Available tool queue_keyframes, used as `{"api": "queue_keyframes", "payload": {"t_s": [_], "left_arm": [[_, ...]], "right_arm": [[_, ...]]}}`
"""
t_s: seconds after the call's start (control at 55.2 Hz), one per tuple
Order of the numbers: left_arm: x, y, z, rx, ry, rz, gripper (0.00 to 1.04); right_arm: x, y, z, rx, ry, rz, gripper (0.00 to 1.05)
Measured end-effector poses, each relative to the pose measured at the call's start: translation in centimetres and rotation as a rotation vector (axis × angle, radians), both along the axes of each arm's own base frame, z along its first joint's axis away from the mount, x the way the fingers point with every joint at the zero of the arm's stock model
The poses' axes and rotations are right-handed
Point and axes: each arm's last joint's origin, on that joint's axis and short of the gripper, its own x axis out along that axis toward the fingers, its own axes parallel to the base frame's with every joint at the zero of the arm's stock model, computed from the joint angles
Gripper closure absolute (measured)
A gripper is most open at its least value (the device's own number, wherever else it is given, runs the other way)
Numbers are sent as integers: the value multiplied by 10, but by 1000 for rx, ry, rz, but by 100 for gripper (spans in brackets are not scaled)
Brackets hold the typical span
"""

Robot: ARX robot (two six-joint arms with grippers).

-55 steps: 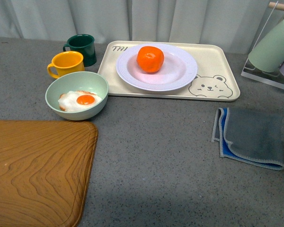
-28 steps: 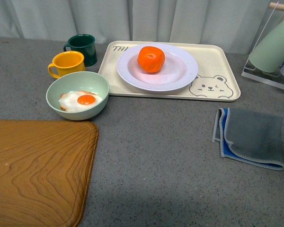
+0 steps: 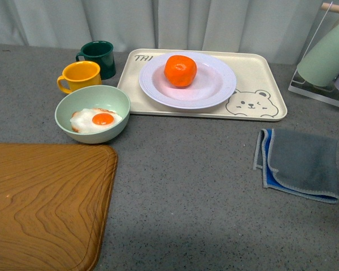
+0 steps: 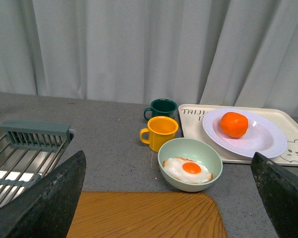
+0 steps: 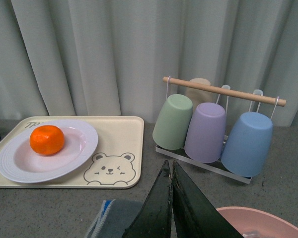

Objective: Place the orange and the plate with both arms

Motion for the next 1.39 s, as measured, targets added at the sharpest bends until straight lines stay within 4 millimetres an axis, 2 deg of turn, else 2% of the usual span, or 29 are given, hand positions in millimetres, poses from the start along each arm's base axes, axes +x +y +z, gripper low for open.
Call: {"api": "queue_keyframes", "payload": {"t_s": [0.489, 1.394], "left_arm": [[0, 0, 0, 0, 0, 0, 7], [0, 0, 0, 0, 0, 0, 7]], "right_arm": [[-26, 0, 3, 0, -10, 0, 104], [-49, 0, 6, 0, -24, 1, 104]]}}
